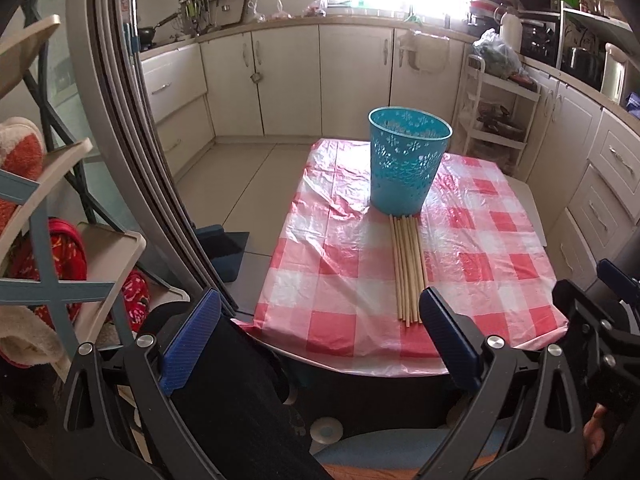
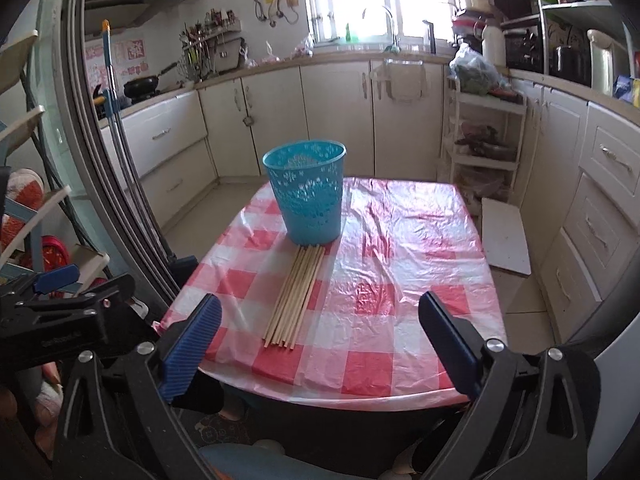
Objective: Organize utensils
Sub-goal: 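Move both tools down toward the wooden chopsticks beside the blue basket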
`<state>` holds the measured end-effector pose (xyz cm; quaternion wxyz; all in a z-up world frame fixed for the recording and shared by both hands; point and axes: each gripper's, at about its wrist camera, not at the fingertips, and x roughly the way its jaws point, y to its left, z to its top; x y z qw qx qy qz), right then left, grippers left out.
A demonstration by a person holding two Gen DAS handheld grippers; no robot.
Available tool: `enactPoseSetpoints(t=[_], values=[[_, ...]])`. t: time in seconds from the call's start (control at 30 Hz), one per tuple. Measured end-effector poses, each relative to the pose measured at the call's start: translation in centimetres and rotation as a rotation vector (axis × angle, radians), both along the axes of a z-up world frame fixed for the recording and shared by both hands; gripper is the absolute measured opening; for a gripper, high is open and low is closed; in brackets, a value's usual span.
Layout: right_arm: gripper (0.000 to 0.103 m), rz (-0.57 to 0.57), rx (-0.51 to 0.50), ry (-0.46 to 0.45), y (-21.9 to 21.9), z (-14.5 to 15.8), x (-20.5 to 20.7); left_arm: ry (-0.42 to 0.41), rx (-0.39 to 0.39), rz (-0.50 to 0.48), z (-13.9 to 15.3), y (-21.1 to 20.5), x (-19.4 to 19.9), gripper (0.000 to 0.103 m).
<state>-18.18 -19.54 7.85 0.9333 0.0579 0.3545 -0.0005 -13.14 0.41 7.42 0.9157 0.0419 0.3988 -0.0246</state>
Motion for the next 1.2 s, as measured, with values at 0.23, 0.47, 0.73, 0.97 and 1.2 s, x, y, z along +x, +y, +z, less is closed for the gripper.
enactPoseSetpoints(t=[0.23,0.47,0.73,0.97,1.2], values=[[0.040,0.013,0.033,0.185,-1.5,-7.6,9.6,0.137,0.020,-0.017,-5.8,-2.2,7.4,0.095],[0.020,0.021,0.006,0.274,-0.5,-12.2,16.8,0.230,-0.003,0.001,-10.5,-4.6,14.6,0.095],[0.014,0.034,-0.042,0.304,-1.3,-13.7,19.5,0.277,-0.006,0.007,-13.4,-5.9,19.2,0.095],[0.009,0.122,-0.065,0.350,-3.1,-13.5,19.5,0.298,0.026,-0.039,-15.5,-8.1,21.4,0.094],[0.009,0.115,0.064,0.349,-5.2,-13.9,19.0,0.304,0.061,-0.066,-16.7,-9.9,23.9,0.086]])
